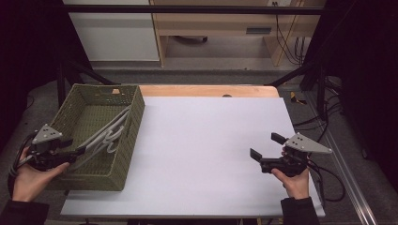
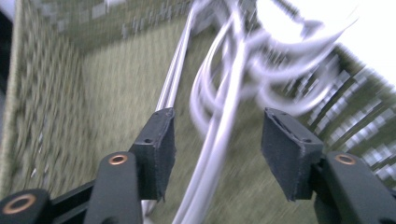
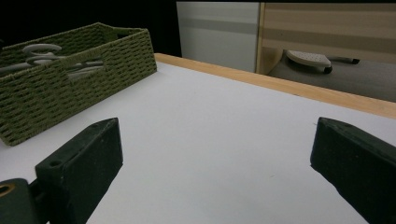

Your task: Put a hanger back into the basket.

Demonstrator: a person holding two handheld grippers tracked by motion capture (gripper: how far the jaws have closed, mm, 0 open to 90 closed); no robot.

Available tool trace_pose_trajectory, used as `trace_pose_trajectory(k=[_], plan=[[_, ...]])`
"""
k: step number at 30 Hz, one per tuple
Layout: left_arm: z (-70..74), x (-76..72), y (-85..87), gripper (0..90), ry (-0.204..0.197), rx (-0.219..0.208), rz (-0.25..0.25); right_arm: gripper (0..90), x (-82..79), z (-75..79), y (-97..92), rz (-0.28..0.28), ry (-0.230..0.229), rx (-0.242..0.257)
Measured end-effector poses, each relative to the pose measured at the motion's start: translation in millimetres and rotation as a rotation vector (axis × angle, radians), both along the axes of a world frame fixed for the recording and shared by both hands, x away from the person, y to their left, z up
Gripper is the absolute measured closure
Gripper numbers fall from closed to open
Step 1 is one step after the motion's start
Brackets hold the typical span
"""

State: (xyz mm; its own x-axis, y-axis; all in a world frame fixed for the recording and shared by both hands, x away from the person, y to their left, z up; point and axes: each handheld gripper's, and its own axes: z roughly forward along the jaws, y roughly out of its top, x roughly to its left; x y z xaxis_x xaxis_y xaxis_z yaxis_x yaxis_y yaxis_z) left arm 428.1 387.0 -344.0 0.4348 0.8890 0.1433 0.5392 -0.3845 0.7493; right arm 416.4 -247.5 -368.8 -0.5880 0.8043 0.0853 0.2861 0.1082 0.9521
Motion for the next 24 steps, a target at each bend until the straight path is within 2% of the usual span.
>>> trace_pose_trajectory(k=[1, 2, 5, 9, 10, 11, 17, 20, 22, 24], plan=[[2.8, -3.0, -5.3, 41.7, -0.054, -0.037, -0.006, 2.5, 0.0, 0.1, -0.1, 0.001, 0.001, 0.000], [6.2, -5.8, -8.6, 38.9, -0.081, -0.052, -0.023, 2.5, 0.0, 0.1, -0.2, 0.001, 0.000, 0.000], [12.1, -12.7, -22.4, 33.1, -0.162, -0.134, -0.061, 2.5, -0.1, 0.3, -0.3, -0.001, -0.001, 0.004], [14.0, -19.9, -43.5, 23.8, -0.215, -0.205, -0.110, 2.4, -0.5, 0.5, -1.0, 0.003, -0.002, 0.010], [13.7, -21.0, -47.2, 22.5, -0.219, -0.219, -0.123, 2.4, -0.5, 0.7, -1.1, 0.002, -0.003, 0.013], [12.1, -22.5, -53.7, 21.8, -0.227, -0.254, -0.142, 2.4, -0.6, 0.8, -1.2, 0.003, -0.001, 0.013], [1.0, -25.9, -79.6, 16.4, -0.249, -0.282, -0.187, 2.4, -0.8, 0.4, -2.0, 0.006, 0.002, 0.019], [-5.9, -24.1, -83.4, 14.8, -0.244, -0.302, -0.198, 2.5, -0.3, -0.6, -4.5, 0.006, 0.005, 0.026], [-10.4, -21.6, -83.2, 14.8, -0.226, -0.309, -0.202, 2.5, 0.0, -1.3, -6.4, 0.002, 0.003, 0.034], [-14.0, -18.9, -81.2, 14.8, -0.222, -0.315, -0.187, 2.5, 0.2, -1.5, -8.1, 0.001, 0.003, 0.039]])
